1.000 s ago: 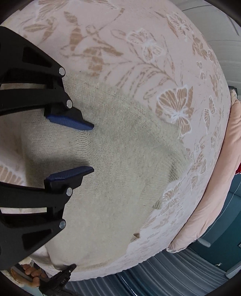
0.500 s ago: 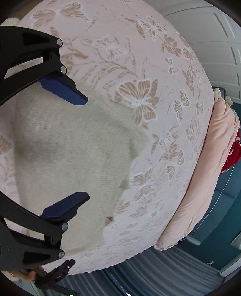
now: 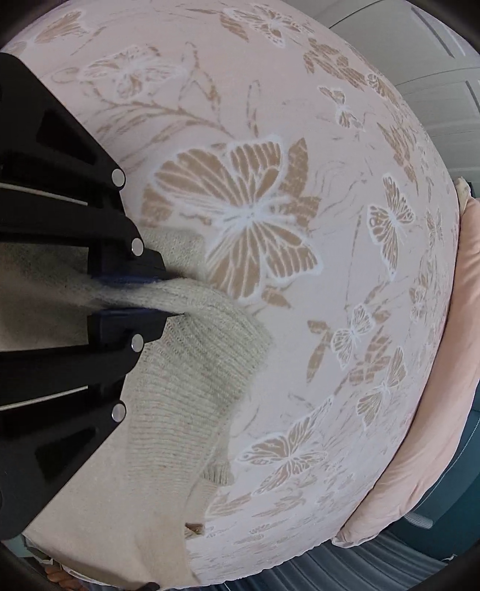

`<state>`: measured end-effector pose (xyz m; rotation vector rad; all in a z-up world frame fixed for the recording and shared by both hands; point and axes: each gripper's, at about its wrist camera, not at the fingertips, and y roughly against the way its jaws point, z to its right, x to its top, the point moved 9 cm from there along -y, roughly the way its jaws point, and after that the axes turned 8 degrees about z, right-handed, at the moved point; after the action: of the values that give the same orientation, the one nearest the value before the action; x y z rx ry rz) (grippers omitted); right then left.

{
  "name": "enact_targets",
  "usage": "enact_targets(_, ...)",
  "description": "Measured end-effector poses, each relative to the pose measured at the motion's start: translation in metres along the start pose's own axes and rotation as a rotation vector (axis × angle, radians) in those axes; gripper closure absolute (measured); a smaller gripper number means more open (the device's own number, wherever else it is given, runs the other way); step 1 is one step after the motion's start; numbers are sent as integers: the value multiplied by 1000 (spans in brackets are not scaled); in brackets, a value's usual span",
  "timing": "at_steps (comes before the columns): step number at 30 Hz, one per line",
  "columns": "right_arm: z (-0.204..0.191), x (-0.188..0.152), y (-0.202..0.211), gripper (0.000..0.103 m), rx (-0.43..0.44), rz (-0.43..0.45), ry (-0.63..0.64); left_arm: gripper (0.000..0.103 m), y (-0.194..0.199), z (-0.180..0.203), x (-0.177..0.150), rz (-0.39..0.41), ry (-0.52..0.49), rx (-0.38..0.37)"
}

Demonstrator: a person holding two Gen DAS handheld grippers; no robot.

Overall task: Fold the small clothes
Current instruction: 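Fold the hem over onto the collar with the left tool and release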

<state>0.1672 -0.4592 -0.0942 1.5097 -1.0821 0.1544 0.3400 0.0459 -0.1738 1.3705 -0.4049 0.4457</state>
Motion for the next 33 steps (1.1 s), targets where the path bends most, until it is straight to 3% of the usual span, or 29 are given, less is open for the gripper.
enact_targets(2,35,-12,-30,98,-53,-106,-46,94,-8,-1,2,-2,-6,8)
enact_targets(4,39,-35,-46,96,-72,-183,-10,94,-11,0,2,-5,-9,24)
enact_targets(8,10,-25,-8,92,-64,-63,45,89,8,6,6,9,-14,15)
enact_targets(9,5,-21,6,90,-72,-20,52,89,21,9,6,34,-12,-4)
enact_targets(10,-4,-19,24,82,-73,19,64,89,35,14,6,63,-15,-34)
enact_targets(12,-30,-31,51,81,-19,41,93,89,66,23,-4,115,-19,-76)
enact_targets(14,-66,-63,68,81,91,12,125,89,87,31,-23,132,-12,-111)
enact_targets(16,-99,-109,68,81,157,-74,207,89,98,34,-50,118,15,-138)
enact_targets(17,-110,-134,62,82,161,-120,262,89,101,34,-65,102,35,-149)
enact_targets(19,-114,-173,47,83,92,-183,358,88,104,28,-91,68,63,-133)
enact_targets(21,-117,-174,60,82,81,-140,346,87,109,19,-111,38,70,-122)
enact_targets(23,-126,-170,80,81,167,-148,278,81,119,3,-124,38,102,-124)
enact_targets(26,-140,-167,101,81,203,-135,271,65,129,-24,-139,44,238,-150)
enact_targets(28,-152,-171,104,79,190,-123,312,65,128,-37,-146,47,296,-132)
enact_targets(32,-155,-220,62,78,124,-271,405,65,128,-29,-155,17,281,-129)
enact_targets(33,-155,-222,63,78,109,-247,410,65,131,-24,-155,20,258,-129)
